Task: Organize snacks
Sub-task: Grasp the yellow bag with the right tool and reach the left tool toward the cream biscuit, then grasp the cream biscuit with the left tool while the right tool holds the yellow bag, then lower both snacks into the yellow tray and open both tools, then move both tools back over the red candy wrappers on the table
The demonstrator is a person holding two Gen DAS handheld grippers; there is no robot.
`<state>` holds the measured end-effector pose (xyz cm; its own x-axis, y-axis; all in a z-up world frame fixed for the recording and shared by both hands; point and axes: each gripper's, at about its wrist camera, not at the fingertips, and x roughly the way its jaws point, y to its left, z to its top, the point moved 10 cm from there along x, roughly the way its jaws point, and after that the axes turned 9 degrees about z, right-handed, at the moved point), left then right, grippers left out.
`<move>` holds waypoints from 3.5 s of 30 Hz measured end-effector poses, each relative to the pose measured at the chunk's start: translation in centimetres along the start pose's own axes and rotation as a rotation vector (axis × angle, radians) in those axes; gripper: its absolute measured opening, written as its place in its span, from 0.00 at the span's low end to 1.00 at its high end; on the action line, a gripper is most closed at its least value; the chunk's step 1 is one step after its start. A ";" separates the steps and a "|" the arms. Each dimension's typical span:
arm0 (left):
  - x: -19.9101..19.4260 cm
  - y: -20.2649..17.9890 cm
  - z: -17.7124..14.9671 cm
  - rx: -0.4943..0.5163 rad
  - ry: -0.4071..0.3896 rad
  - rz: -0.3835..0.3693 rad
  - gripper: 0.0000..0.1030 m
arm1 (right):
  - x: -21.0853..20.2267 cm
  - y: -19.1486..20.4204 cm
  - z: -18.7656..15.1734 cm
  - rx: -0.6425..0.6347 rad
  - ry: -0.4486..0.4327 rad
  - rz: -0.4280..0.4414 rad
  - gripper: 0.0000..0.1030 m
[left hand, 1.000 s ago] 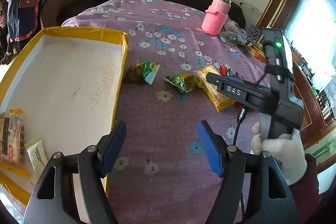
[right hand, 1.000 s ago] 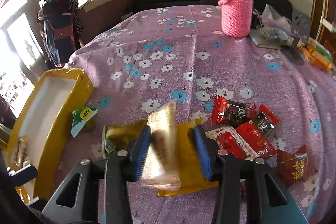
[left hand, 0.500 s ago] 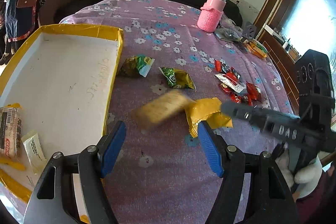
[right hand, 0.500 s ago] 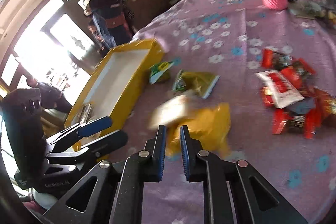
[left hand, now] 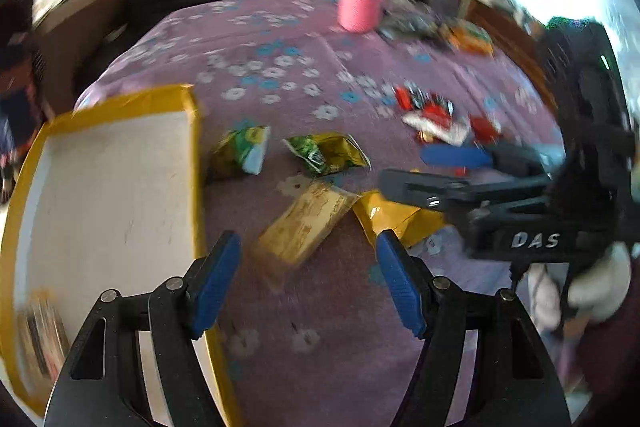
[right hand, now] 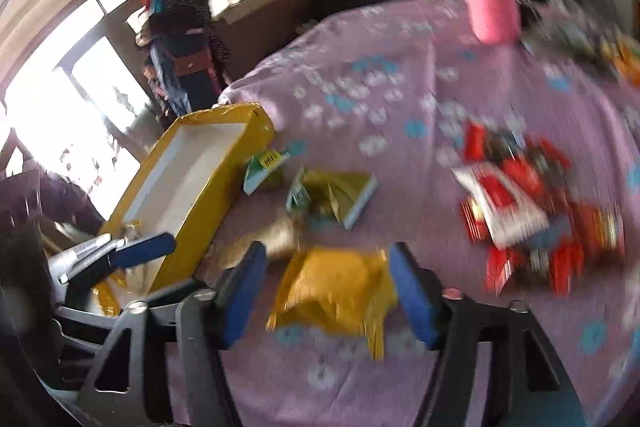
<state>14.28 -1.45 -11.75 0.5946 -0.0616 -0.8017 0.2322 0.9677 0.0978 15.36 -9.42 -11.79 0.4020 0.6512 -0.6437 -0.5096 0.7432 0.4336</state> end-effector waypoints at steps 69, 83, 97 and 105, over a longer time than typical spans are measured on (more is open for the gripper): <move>-3.4 17.3 -3.0 -0.311 -0.025 0.190 0.31 | 1.3 16.6 0.5 -0.138 0.043 0.101 0.43; -0.4 22.8 -5.3 -0.402 0.017 0.287 0.32 | 14.0 20.9 -1.9 -0.214 0.207 0.032 0.46; -10.1 18.7 -5.2 -0.396 -0.154 0.449 0.64 | 5.9 21.9 -0.7 -0.316 0.046 -0.097 0.54; -12.6 12.1 -3.1 -0.290 -0.230 0.414 0.64 | -0.2 18.1 -2.8 -0.276 -0.036 -0.140 0.61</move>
<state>7.25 11.79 -2.32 0.7516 0.3176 -0.5781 -0.2587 0.9482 0.1846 3.91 3.50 -5.63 0.5070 0.5545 -0.6599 -0.6332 0.7591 0.1514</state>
